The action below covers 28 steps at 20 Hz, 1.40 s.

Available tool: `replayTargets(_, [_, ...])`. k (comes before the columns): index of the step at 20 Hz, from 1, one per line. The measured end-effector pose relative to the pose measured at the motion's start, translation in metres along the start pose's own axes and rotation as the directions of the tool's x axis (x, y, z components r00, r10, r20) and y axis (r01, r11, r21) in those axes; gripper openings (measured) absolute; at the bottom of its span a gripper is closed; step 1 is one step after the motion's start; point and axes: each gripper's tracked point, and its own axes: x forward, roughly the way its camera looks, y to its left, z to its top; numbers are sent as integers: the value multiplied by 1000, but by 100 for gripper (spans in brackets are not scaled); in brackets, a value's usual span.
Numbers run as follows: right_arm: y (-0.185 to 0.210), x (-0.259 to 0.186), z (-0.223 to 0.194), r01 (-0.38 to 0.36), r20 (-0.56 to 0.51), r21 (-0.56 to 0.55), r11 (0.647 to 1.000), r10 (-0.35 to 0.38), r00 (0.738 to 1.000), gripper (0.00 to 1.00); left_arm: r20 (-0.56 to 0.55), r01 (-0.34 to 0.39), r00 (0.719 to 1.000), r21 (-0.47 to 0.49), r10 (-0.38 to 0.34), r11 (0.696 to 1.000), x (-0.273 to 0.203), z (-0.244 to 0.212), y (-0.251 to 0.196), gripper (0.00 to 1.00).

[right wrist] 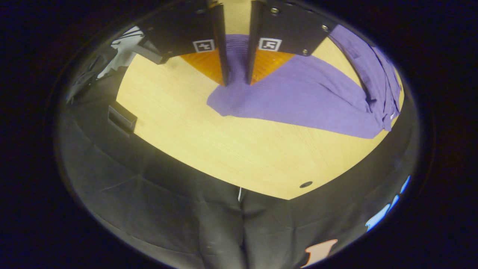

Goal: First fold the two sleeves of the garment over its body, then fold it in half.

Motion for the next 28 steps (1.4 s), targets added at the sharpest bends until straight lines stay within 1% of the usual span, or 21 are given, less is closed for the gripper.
replayTargets(1, [2,2,-1,3,0,8,1000,-3,1000,19,2,-3,1000,1,3,1000,-1,0,2,95])
replayTargets(2, [4,2,1,-6,4,9,1000,6,1000,13,3,-7,1000,1,7,1000,-2,0,4,95])
replayTargets(3, [5,0,3,-14,15,15,1000,14,1000,13,4,-11,1000,0,11,1000,-3,1,7,95])
replayTargets(4, [9,-7,2,-38,30,40,998,37,999,3,3,-13,1000,0,13,1000,-5,1,9,95])
replayTargets(6, [22,-10,19,-104,57,74,992,100,993,3,1,-20,1000,-2,20,1000,-7,-1,14,95])
replayTargets(7, [25,-15,26,-127,76,71,989,121,990,3,0,-21,1000,-6,21,1000,-6,-2,14,95])
replayTargets(9, [31,-27,40,-167,115,45,985,161,980,3,-1,-22,1000,-16,21,1000,-7,-4,16,95])
replayTargets(12, [55,-51,61,-224,152,16,975,219,964,3,1,-17,1000,-24,18,1000,-5,-5,13,96])
replayTargets(15, [88,-72,79,-302,181,5,953,296,938,3,-1,-15,1000,-33,15,999,-4,-9,14,95])
replayTargets(16, [101,-77,85,-328,189,0,945,322,928,6,-3,-17,1000,-37,16,999,-5,-11,16,95])
replayTargets(17, [113,-84,90,-347,198,-9,938,342,919,3,-7,-18,1000,-41,17,999,-4,-14,17,95])
replayTargets(19, [135,-94,99,-372,209,-46,927,373,904,3,-22,-24,999,-51,23,998,-3,-21,24,96])
replayTargets(22, [171,-109,111,-378,235,-144,915,402,885,3,-39,-38,999,-61,36,997,-3,-30,38,96])
replayTargets(26, [231,-135,127,-421,259,-226,878,471,843,3,-57,-48,997,-81,44,996,-1,-45,54,96])
replayTargets(28, [265,-149,134,-454,264,-270,849,519,813,3,-65,-57,997,-88,51,994,-1,-53,61,96])
